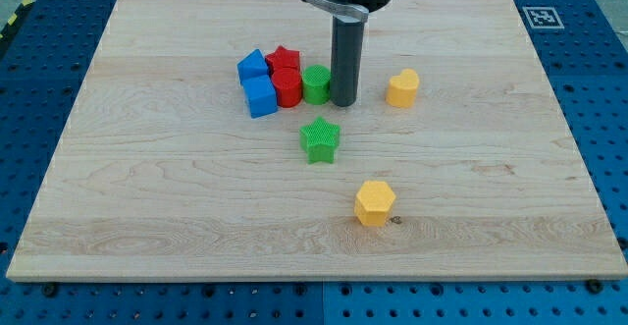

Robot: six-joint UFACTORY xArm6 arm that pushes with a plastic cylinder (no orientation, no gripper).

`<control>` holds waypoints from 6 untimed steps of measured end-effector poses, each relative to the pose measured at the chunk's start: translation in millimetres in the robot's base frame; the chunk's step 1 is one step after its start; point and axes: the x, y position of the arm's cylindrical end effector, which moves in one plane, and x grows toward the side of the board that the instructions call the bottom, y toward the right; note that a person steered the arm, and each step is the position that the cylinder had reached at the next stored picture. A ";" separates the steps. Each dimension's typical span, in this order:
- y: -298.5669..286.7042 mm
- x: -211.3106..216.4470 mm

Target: Nudge the green circle

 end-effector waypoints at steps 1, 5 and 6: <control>6.9 1.1; -2.2 -11.0; -6.0 21.4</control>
